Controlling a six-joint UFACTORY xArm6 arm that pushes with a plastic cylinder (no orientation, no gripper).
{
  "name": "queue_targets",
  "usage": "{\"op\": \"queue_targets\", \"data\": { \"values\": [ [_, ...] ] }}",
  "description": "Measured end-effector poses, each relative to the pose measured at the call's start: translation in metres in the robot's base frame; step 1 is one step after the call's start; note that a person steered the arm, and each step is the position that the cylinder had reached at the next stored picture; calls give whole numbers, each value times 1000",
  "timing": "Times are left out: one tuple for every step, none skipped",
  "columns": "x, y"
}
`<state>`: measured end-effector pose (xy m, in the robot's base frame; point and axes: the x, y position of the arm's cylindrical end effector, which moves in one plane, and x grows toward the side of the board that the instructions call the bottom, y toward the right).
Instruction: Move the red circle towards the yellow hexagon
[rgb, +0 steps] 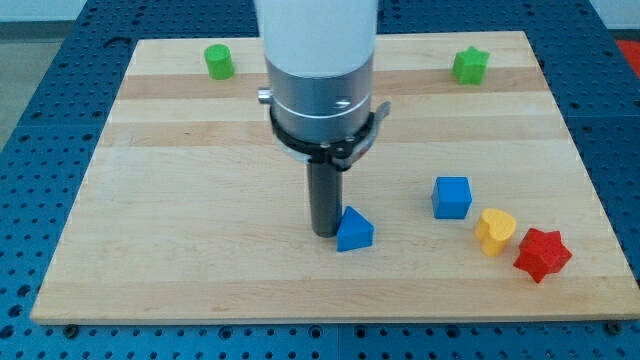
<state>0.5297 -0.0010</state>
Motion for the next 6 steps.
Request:
{"op": "queue_targets", "data": {
  "values": [
    [0, 23],
    [0, 41],
    [-8, 28],
    [-47, -26],
    [-91, -75],
    [-141, -10]
  ]
}}
